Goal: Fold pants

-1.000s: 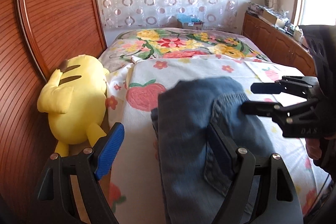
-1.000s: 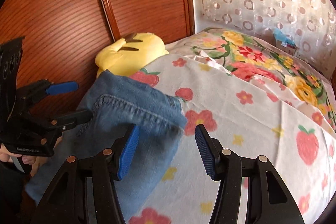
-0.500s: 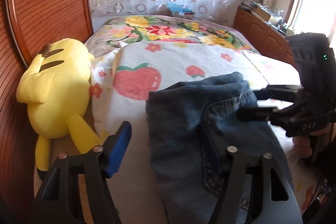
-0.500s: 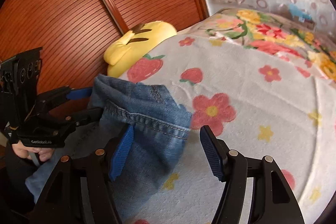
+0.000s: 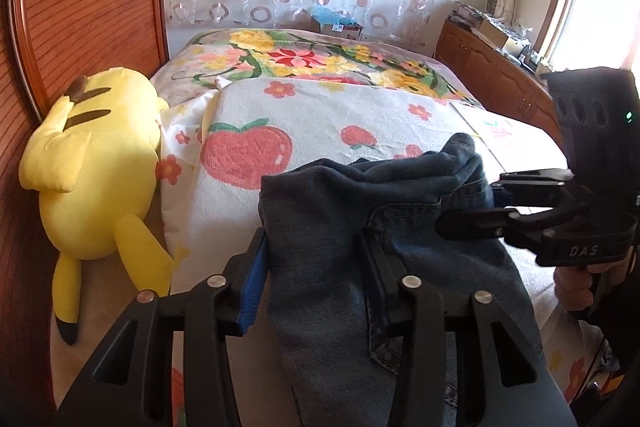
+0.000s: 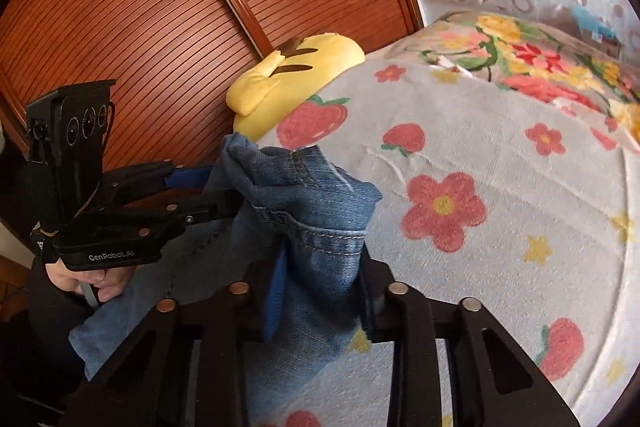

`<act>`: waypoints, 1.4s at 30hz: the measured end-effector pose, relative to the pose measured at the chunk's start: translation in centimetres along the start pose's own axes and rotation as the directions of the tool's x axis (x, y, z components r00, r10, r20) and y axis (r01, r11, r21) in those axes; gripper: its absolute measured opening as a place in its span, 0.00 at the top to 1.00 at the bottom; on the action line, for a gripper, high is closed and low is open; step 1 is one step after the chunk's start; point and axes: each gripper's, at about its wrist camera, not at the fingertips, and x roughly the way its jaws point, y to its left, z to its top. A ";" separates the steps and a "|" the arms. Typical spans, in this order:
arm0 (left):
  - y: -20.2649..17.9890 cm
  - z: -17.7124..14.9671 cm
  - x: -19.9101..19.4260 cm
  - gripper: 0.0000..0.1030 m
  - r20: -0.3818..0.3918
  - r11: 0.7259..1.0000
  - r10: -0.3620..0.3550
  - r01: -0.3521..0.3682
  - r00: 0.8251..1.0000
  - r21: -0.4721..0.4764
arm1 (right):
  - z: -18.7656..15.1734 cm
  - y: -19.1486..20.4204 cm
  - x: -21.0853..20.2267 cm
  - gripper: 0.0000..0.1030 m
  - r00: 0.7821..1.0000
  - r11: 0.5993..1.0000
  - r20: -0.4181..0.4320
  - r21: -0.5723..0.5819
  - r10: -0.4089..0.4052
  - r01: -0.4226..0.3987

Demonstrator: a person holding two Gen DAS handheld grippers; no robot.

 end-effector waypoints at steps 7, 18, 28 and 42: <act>-0.6 0.0 -1.7 0.72 0.036 1.000 0.022 -0.022 0.999 0.007 | 0.0 1.7 -1.2 0.78 0.999 0.999 0.046 -0.038 -0.010 0.012; -0.3 0.2 -7.7 0.74 0.158 0.999 0.048 -0.045 0.986 -0.021 | 1.0 5.0 -4.2 0.79 0.994 0.993 0.097 -0.110 0.053 -0.042; 1.2 2.0 -13.8 0.74 0.295 0.994 0.103 -0.091 0.950 -0.055 | 4.1 10.3 -6.9 0.80 0.987 0.965 0.127 -0.254 0.103 -0.068; 3.9 8.3 -14.9 0.75 0.376 0.983 0.183 -0.160 0.908 -0.090 | 9.6 7.6 -5.5 0.80 0.973 0.957 0.180 -0.275 0.141 -0.088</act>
